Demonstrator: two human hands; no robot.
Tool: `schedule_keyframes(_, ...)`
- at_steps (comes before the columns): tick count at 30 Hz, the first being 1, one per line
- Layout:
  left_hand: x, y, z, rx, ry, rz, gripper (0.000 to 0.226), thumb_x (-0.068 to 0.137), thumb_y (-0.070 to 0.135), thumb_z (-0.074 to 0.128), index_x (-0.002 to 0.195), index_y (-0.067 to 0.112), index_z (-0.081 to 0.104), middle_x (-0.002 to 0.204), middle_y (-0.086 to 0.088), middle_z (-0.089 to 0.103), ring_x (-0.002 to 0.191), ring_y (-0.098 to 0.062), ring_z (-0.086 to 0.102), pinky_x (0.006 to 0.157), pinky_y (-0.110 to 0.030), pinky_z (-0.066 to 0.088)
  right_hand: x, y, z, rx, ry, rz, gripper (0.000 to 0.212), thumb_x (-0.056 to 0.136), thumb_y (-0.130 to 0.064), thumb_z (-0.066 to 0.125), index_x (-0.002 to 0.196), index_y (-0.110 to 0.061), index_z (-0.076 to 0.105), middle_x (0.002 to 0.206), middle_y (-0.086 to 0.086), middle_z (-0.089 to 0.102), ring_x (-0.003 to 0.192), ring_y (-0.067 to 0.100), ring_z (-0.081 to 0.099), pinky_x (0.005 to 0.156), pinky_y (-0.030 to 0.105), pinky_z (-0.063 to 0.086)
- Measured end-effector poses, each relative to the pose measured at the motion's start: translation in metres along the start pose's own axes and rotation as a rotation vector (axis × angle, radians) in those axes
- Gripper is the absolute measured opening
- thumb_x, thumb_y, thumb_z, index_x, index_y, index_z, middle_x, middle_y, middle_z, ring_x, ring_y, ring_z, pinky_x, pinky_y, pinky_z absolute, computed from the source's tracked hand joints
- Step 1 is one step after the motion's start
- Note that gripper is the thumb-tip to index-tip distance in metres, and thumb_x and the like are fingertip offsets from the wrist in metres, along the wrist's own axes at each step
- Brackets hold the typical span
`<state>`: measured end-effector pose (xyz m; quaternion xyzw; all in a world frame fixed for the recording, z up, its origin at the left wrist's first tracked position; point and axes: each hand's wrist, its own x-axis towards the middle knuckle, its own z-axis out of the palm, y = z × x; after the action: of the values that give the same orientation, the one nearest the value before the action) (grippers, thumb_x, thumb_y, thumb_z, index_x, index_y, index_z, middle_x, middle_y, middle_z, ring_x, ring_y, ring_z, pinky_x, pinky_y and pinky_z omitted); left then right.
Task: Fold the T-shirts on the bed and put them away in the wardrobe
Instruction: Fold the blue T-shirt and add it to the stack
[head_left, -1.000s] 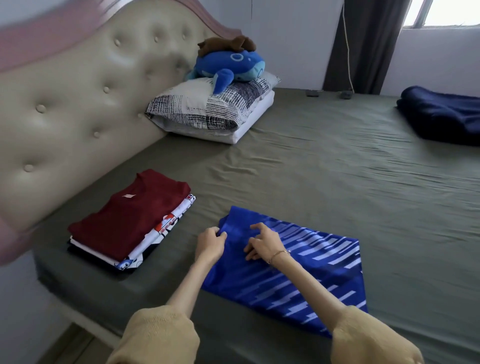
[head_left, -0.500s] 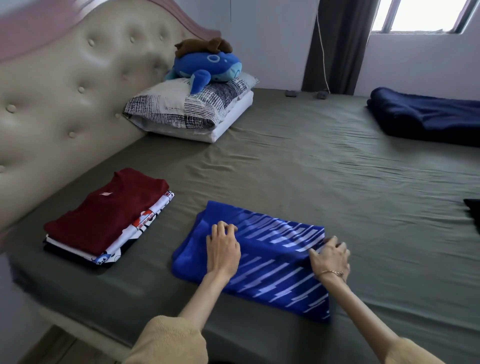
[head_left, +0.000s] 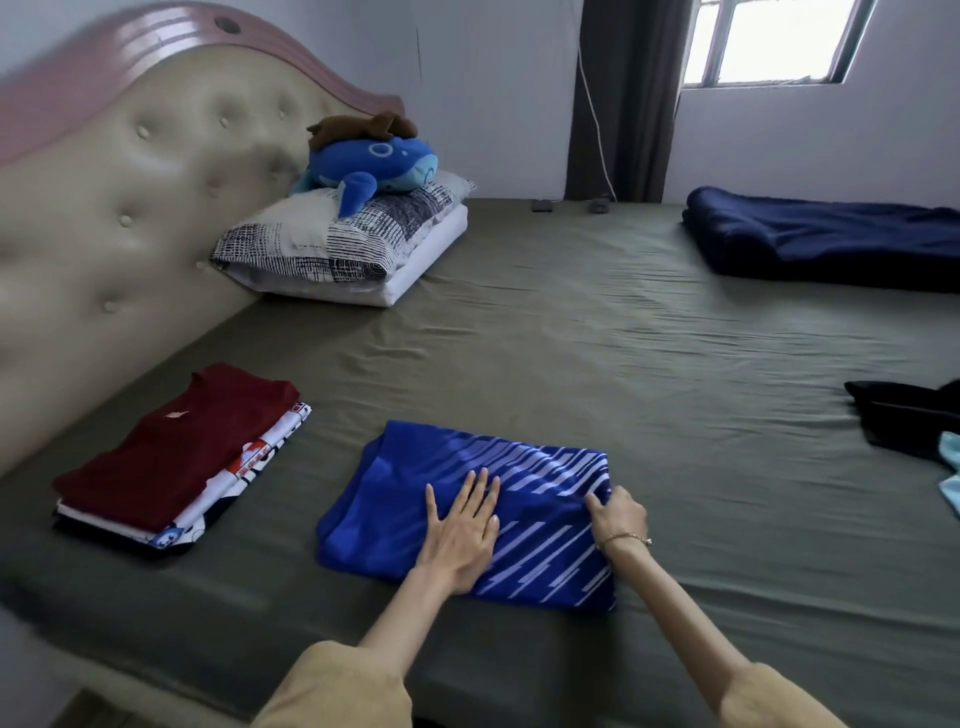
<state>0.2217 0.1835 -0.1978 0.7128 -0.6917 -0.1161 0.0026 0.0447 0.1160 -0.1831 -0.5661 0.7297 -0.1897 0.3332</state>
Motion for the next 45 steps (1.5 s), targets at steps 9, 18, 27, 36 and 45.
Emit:
schedule_keyframes(9, 0.007, 0.085, 0.021, -0.014, 0.004, 0.225, 0.089, 0.056, 0.064, -0.039, 0.137, 0.030, -0.024, 0.152, 0.010, -0.026, 0.133, -0.006, -0.030, 0.103, -0.045, -0.027, 0.017, 0.083, -0.082, -0.024, 0.100, 0.105, 0.036, 0.094, -0.027, 0.052, 0.115, 0.002, 0.057, 0.122, 0.023, 0.059, 0.114, 0.038, 0.053, 0.088, 0.036, 0.041)
schedule_keyframes(18, 0.008, 0.091, 0.019, -0.045, 0.026, 0.201, 0.059, 0.093, 0.055, -0.007, 0.149, 0.035, -0.003, 0.155, 0.011, -0.018, 0.143, -0.007, -0.020, 0.108, -0.049, -0.021, 0.013, 0.082, -0.112, 0.024, 0.198, 0.018, 0.032, 0.092, -0.022, 0.054, 0.109, 0.004, 0.059, 0.115, 0.024, 0.061, 0.111, 0.038, 0.054, 0.084, 0.035, 0.039)
schedule_keyframes(27, -0.001, 0.019, 0.005, -0.050, 0.145, -0.012, 0.047, 0.104, 0.033, 0.022, 0.151, 0.028, 0.017, 0.160, 0.005, 0.001, 0.146, -0.009, 0.001, 0.118, -0.041, 0.002, -0.009, 0.000, -0.065, -0.152, 0.033, -0.118, 0.038, 0.093, -0.027, 0.052, 0.120, -0.002, 0.045, 0.120, 0.020, 0.058, 0.111, 0.035, 0.055, 0.084, 0.034, 0.044)
schedule_keyframes(36, -0.008, -0.026, 0.006, -0.166, 0.091, -0.142, 0.047, 0.102, 0.040, 0.027, 0.149, 0.039, 0.017, 0.160, -0.001, 0.008, 0.146, -0.015, 0.009, 0.117, -0.037, 0.012, -0.027, -0.058, 0.013, -0.190, -0.129, -0.154, 0.047, 0.095, -0.024, 0.051, 0.131, 0.001, 0.033, 0.131, 0.020, 0.050, 0.120, 0.035, 0.050, 0.090, 0.035, 0.043)
schedule_keyframes(45, 0.008, -0.052, -0.009, -0.614, 0.031, -0.215, 0.032, 0.098, 0.030, 0.042, 0.127, 0.031, 0.058, 0.139, 0.002, 0.046, 0.130, -0.020, 0.036, 0.110, -0.027, 0.024, -0.038, -0.087, 0.065, -0.154, -0.204, -0.207, 0.036, 0.096, -0.018, 0.047, 0.125, 0.001, 0.035, 0.127, 0.021, 0.050, 0.117, 0.036, 0.051, 0.089, 0.036, 0.043)
